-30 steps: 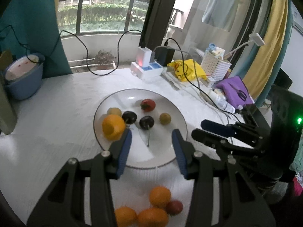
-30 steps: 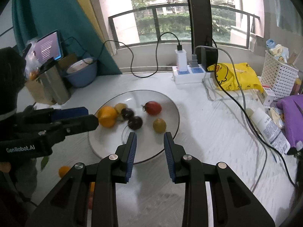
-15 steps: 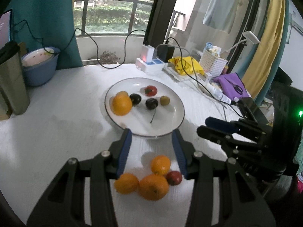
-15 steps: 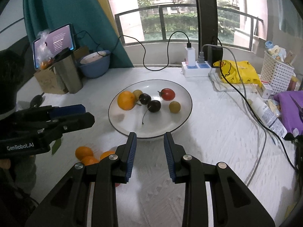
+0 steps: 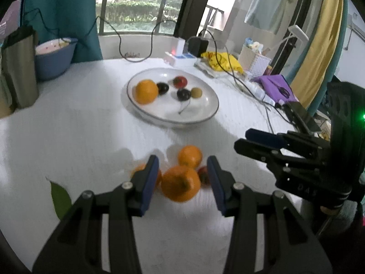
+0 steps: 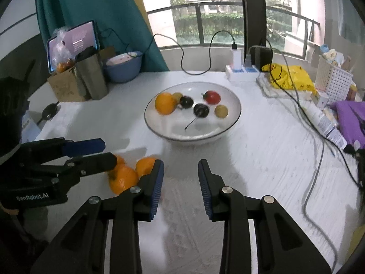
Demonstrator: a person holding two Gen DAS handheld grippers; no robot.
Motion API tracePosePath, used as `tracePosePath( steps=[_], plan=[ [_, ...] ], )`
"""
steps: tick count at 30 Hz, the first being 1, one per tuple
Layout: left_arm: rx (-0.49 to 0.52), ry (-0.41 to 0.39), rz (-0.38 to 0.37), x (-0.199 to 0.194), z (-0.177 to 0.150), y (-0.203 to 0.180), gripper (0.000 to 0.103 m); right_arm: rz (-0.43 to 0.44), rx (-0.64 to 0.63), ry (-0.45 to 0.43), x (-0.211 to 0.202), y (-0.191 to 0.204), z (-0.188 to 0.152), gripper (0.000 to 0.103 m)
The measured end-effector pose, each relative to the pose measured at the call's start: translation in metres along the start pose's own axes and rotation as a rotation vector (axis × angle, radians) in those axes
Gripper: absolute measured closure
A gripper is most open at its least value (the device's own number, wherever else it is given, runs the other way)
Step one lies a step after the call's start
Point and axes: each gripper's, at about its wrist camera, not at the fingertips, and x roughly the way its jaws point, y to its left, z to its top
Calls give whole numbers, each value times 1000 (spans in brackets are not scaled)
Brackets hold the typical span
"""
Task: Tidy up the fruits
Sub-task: 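Move both open tools back to the remaining fruit cluster, then grasp a large orange with the left tool while the right tool grasps a red tomato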
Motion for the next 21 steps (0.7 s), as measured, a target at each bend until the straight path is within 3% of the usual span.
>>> tracePosePath(
  steps=[3,21],
  plan=[
    [-8,7,-3,2,-9,1,57,12,-4,18,4,4,-7,63],
    [-27,63,9,17,-28,6,57,82,-42,123,37,22,-25,63]
  ],
)
